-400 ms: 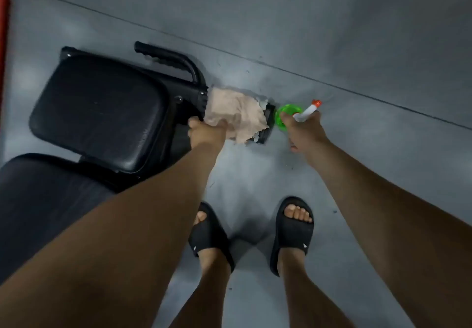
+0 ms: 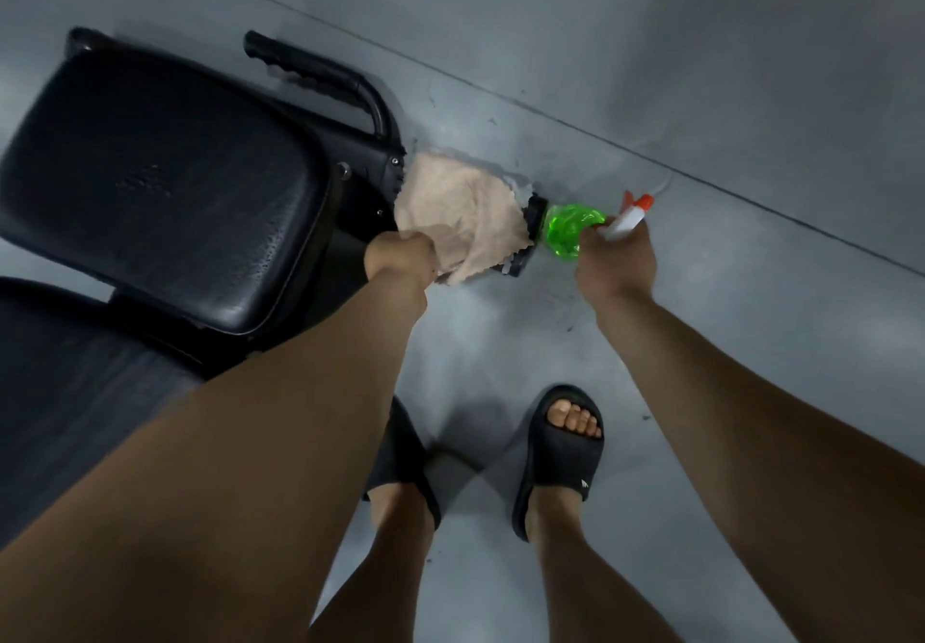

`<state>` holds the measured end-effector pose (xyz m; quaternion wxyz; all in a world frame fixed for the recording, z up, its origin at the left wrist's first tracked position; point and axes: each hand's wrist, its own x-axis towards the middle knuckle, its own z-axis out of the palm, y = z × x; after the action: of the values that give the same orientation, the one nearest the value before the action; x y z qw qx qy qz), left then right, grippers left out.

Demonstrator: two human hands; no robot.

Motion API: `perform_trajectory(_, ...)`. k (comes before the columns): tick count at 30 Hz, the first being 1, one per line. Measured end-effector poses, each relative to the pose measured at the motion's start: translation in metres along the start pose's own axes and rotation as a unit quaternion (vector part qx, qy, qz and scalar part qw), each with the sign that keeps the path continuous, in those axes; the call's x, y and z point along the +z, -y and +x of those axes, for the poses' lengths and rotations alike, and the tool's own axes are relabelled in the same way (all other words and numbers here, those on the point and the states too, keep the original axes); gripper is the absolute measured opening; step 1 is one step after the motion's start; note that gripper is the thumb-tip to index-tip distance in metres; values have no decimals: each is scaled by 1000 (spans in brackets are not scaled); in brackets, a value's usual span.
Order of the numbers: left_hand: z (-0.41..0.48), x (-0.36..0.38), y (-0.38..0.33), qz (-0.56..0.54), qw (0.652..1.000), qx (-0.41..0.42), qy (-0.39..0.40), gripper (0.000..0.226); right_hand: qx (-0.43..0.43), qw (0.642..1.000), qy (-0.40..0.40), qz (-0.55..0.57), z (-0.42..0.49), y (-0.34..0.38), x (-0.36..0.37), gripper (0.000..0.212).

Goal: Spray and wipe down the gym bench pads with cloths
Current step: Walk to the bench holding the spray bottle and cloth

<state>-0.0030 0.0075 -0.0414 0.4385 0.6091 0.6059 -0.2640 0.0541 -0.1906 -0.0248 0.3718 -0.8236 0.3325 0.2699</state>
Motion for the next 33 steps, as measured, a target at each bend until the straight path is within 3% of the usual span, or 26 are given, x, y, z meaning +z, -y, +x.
perform_trajectory(1, -15, -5, -1, -89, 996, -16, -9, 16, 0, 1000, 0, -18, -7, 3, -7, 59)
perform_trajectory(3, -53, -19, 5, -133, 991, 17, -25, 7, 3, 999, 6, -54, -30, 12, -23, 51)
perform_trajectory(12, -241, -129, 41, -129, 988, 55, 69, 18, -48, 981, 67, -175, -195, 58, -112, 46)
perform_trajectory(19, -361, -235, 60, -216, 975, 32, 41, 18, -151, 948, 111, -256, -330, 95, -169, 37)
perform_trajectory(24, -433, -300, 75, -245, 969, 3, 9, 35, -230, 923, 145, -273, -421, 126, -196, 26)
perform_trajectory(27, -478, -329, 94, -281, 958, 26, -48, 41, -288, 892, 195, -290, -465, 140, -208, 22)
perform_trajectory(29, -505, -346, 112, -277, 954, 54, -98, 29, -333, 864, 215, -310, -485, 149, -214, 23)
perform_trajectory(33, -570, -370, 174, -356, 910, 49, -206, 19, -435, 776, 279, -362, -534, 164, -232, 23)
